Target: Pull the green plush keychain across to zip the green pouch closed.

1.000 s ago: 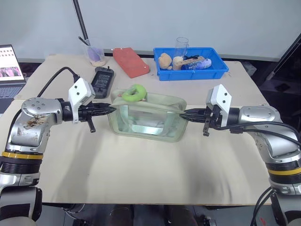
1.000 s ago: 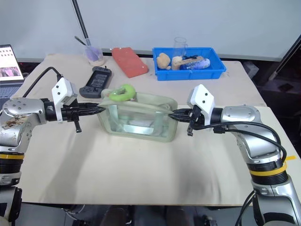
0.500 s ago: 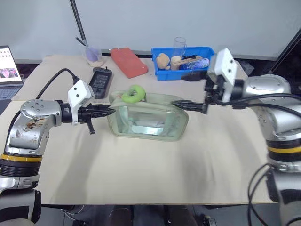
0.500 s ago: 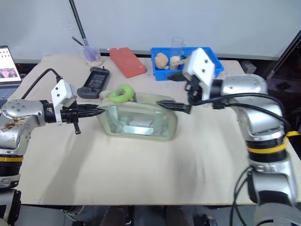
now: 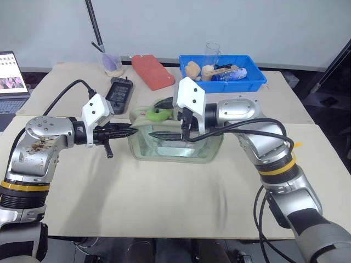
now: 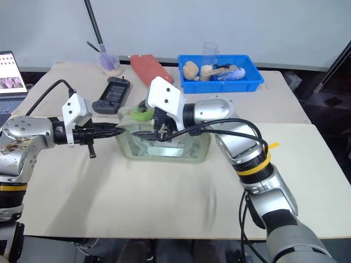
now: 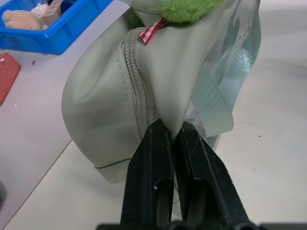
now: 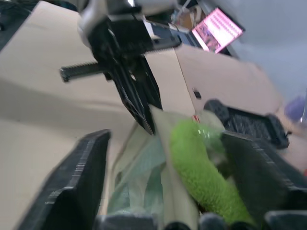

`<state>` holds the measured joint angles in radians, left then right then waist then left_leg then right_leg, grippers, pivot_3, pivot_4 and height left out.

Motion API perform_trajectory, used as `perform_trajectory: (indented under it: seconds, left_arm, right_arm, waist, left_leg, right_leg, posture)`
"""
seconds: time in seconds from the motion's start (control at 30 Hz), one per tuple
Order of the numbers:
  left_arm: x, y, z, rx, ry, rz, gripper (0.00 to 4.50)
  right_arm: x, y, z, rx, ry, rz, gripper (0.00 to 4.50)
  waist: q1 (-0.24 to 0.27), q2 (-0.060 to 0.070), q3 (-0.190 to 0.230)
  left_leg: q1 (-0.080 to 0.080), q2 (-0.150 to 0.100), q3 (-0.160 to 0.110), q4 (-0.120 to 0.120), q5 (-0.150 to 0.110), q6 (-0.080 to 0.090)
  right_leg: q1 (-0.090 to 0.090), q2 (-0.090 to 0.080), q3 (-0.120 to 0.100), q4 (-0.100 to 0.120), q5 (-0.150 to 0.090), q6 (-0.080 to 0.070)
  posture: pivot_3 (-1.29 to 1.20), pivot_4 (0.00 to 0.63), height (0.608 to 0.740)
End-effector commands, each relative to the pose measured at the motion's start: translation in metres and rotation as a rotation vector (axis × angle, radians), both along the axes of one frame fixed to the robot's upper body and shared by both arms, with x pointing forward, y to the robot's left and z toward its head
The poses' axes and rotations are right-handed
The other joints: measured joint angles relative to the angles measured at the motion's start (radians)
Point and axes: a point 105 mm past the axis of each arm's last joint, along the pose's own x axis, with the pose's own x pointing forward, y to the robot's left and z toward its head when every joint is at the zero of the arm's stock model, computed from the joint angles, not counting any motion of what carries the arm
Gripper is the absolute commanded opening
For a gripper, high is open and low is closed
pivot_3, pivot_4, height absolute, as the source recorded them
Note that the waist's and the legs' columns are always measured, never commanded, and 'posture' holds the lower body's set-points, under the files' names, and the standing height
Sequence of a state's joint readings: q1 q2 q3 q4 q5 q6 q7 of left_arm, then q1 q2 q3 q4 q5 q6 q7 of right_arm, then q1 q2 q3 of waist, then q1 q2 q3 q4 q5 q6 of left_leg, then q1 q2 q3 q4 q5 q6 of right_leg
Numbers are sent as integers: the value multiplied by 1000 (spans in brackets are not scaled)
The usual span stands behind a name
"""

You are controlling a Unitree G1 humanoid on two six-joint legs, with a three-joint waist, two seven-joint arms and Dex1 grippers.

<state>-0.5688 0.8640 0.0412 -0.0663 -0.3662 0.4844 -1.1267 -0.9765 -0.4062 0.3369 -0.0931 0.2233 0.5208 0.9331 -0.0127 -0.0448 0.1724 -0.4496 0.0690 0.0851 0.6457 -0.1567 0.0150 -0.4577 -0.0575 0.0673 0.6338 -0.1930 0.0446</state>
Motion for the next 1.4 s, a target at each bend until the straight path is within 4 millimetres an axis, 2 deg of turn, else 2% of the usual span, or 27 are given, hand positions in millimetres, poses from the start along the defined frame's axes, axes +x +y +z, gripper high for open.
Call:
perform_trajectory:
  seconds: [0.03,0.23,0.27,0.4,0.47,0.6,0.77,0.93,1.0,1.03,1.1,1.13,1.23,1.33,1.4]
  left_arm:
    - [-4,-2,8,5,-32,-16,0]
    - [-3,-4,9,3,-32,-21,0]
    - [-3,-4,8,3,-31,-21,0]
    - [-2,-4,8,2,-30,-19,0]
    - [-2,-3,7,5,-27,-17,0]
    - [2,4,4,35,-37,11,0]
    - [1,9,2,43,-33,20,0]
    - [5,18,3,59,-34,38,0]
    - [7,19,4,60,-36,41,0]
    - [9,20,5,59,-39,45,0]
    - [11,20,5,58,-43,47,0]
    - [12,19,5,56,-45,44,0]
    - [15,12,4,46,-43,21,0]
    - [17,8,3,41,-43,9,0]
    - [18,5,2,37,-45,3,0]
  right_arm:
    - [1,3,14,8,-81,2,2362]
    - [4,1,17,9,-101,-8,225]
    - [4,0,18,9,-102,-8,24]
    - [7,-12,41,111,-37,-27,24]
    - [12,-28,55,157,-17,-71,24]
    - [17,-72,73,192,-5,-187,24]
    - [26,-134,65,116,-38,-418,24]
    - [31,-198,48,26,-43,-651,24]
    - [35,-220,28,-15,-22,-738,24]
    - [36,-229,12,-59,-12,-775,24]
    - [38,-236,-9,-112,2,-796,24]
    - [38,-234,-19,-110,26,-792,24]
    - [39,-204,-64,-33,173,-722,24]
    - [39,-174,-91,63,292,-679,24]
    - [36,-162,-107,81,354,-660,24]
  waist:
    - [0,0,0]
    - [0,0,0]
    - [0,0,0]
    - [1,0,0]
    - [1,0,0]
    - [4,0,0]
    - [1,0,0]
    - [-1,0,0]
    - [-2,0,0]
    - [-3,0,0]
    - [-2,0,0]
    - [-2,0,0]
    - [-8,0,0]
    - [-8,0,0]
    - [-6,0,0]
  left_leg:
    - [0,0,0,0,0,0]
    - [0,0,0,0,0,0]
    - [0,0,0,0,0,0]
    - [0,0,0,0,0,0]
    - [0,0,0,0,0,0]
    - [0,0,0,0,0,0]
    - [-1,0,0,-1,0,0]
    - [-1,0,0,-1,0,0]
    - [0,0,0,-1,0,0]
    - [0,0,0,-1,0,0]
    - [0,0,0,-1,0,0]
    - [0,0,0,-1,0,0]
    - [0,0,0,-1,0,0]
    - [3,0,0,-1,0,0]
    - [3,0,-1,-1,0,0]
  right_leg:
    - [0,0,0,0,0,0]
    - [0,0,0,0,0,0]
    - [0,0,0,0,0,0]
    - [0,0,0,0,0,0]
    - [0,0,0,0,0,0]
    - [0,-1,0,-1,0,0]
    - [0,-1,-1,-3,-1,-2]
    - [0,-1,-1,-3,-2,-4]
    - [0,-1,-1,-3,-2,-4]
    - [0,-1,-1,-3,-2,-4]
    - [0,-1,0,-3,-2,-3]
    - [0,-1,0,-3,-2,-3]
    - [1,-1,0,-2,0,0]
    - [2,0,0,-1,0,0]
    - [2,0,0,-1,0,0]
  posture:
    - [0,150,740]
    - [0,150,740]
    - [0,150,740]
    - [0,150,740]
    - [0,150,740]
    - [0,150,740]
    - [0,150,740]
    - [0,150,740]
    - [0,150,740]
    - [0,150,740]
    - [0,150,740]
    - [0,150,740]
    - [0,150,740]
    - [0,150,740]
    - [0,150,740]
